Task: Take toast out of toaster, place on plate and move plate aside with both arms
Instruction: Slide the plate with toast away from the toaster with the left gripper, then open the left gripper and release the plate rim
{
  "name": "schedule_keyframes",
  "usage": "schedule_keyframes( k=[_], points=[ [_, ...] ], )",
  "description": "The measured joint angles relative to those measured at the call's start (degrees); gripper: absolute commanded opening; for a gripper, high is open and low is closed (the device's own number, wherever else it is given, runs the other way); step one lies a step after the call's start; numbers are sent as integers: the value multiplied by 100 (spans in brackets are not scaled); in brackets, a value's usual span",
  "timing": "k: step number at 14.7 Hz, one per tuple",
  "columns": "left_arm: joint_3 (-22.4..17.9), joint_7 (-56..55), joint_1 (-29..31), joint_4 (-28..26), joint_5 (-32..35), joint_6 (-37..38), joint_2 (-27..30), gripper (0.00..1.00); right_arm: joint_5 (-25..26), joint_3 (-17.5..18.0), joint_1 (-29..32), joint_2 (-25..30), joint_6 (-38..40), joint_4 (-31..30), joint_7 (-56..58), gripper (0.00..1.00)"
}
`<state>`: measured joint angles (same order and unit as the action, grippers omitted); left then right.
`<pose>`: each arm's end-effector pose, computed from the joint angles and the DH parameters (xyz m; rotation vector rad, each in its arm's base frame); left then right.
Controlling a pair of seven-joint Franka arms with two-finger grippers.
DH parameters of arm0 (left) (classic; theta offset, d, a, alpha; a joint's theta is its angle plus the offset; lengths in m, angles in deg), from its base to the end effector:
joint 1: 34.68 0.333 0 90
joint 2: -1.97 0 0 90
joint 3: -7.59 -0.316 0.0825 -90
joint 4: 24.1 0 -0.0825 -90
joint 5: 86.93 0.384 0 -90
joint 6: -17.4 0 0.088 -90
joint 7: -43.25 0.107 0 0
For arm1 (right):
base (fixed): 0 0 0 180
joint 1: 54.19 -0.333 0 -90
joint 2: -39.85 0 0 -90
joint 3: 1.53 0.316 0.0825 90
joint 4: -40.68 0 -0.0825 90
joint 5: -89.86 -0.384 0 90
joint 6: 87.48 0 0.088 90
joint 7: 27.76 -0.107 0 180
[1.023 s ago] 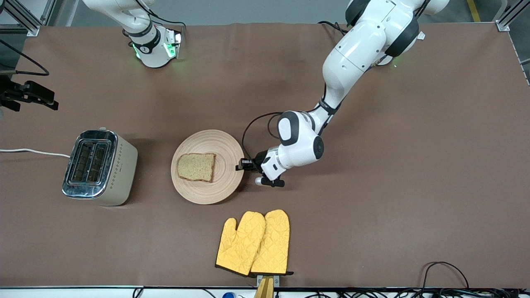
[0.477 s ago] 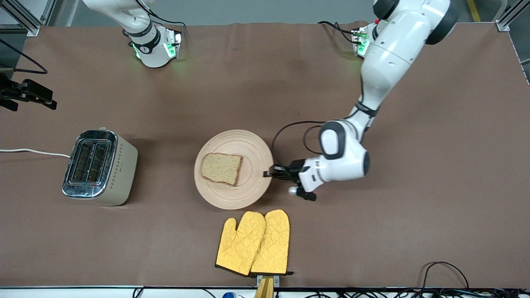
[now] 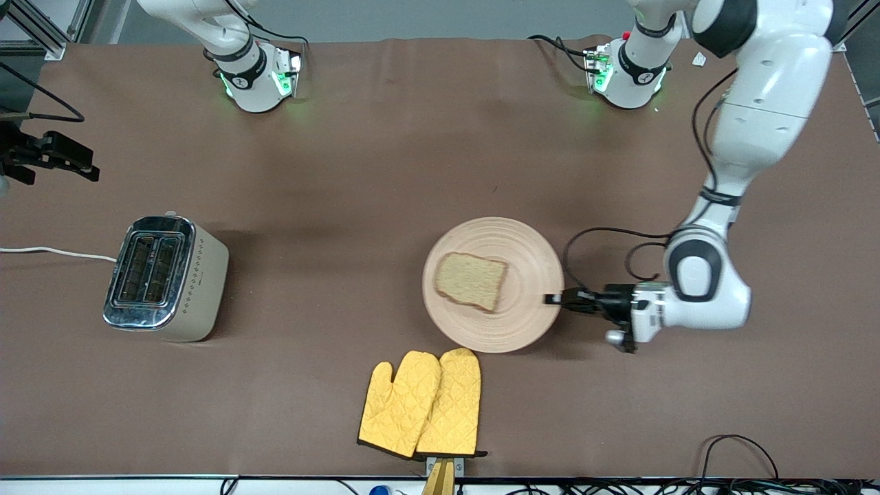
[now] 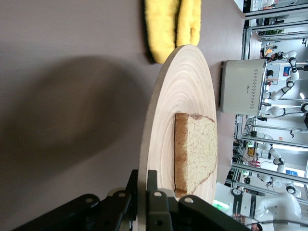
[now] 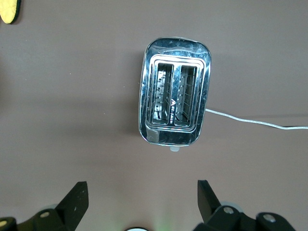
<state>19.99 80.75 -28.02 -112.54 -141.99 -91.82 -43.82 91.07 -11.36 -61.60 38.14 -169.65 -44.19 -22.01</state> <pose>0.6712 -0.1059 0.1922 2.0814 -0.1689 -0.1332 0.5491 -0.0241 0.6385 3.1174 0.0872 -0.1220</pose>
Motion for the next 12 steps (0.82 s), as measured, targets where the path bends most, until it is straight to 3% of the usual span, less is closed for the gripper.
schedule_keyframes(
  k=[6,12],
  points=[
    [-1,1168,1489,-63,873,523,-18,0,0,9,-11,-2,37,9,0,100],
    [-2,1373,1998,-122,1031,525,-332,1,0,20,-75,-2,39,16,0,100]
  ],
)
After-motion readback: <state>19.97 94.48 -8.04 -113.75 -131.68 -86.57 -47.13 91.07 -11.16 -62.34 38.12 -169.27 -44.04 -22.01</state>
